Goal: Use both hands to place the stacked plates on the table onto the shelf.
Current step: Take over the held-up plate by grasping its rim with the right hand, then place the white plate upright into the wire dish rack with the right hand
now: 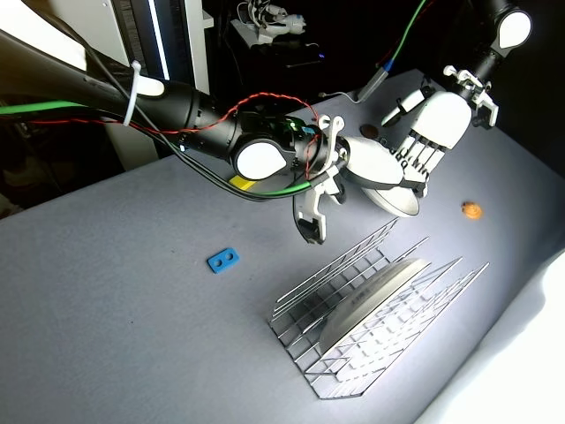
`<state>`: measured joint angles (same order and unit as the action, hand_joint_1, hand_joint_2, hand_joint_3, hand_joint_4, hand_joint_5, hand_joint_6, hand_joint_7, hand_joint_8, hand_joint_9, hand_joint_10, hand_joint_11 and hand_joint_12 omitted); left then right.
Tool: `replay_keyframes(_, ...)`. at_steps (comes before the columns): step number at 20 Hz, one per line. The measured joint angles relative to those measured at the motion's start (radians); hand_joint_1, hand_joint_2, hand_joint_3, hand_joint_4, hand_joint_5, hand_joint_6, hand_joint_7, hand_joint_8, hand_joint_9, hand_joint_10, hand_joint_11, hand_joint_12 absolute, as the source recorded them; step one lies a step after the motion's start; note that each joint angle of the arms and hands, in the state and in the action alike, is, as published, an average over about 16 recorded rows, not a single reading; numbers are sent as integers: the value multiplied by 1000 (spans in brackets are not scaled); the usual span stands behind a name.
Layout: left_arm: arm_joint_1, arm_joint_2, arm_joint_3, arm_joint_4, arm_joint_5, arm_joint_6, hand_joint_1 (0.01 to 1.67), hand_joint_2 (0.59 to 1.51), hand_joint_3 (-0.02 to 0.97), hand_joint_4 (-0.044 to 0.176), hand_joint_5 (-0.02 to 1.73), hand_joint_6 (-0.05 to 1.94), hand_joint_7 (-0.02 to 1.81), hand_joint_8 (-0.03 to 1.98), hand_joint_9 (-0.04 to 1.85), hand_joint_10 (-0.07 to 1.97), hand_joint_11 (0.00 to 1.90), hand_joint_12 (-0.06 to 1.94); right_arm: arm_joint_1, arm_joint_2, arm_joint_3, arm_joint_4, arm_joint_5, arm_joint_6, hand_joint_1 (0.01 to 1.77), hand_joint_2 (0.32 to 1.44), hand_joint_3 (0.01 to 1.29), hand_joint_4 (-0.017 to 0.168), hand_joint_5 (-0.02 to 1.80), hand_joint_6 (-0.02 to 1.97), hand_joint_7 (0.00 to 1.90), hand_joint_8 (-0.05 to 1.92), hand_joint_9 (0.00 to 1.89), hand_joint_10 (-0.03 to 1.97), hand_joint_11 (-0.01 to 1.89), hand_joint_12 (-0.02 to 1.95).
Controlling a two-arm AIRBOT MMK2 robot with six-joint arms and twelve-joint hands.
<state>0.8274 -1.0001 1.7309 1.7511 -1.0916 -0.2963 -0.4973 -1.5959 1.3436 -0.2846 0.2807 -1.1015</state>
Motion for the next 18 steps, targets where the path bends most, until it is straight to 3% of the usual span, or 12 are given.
replay_keyframes(4,-4,-2,1,4,-1,0,14,1236,21,-3,16,4,16,5,15,-9,11,-28,-1,-48,42,0,6,-2,1176,1003,14,5,395,50,451,7,452,63,191,1069)
replay_keyframes(8,-6,-3,2,9,-1,-1,14,1238,22,-4,12,0,17,5,13,-9,12,-27,-3,-84,70,1,21,-7,1182,1033,14,1,578,207,675,91,709,87,389,1155)
replay_keyframes(13,-12,-4,3,15,-1,-3,14,1239,21,-6,8,-7,19,4,6,-11,12,-22,-8,-109,87,1,45,-13,1175,1012,14,-4,742,451,886,247,994,85,698,1036)
replay_keyframes(18,-33,-5,2,17,-1,-7,14,1239,21,-7,17,-2,22,4,4,-9,12,-11,-14,-106,86,9,69,-17,1175,979,14,-9,813,696,982,427,1187,60,934,916)
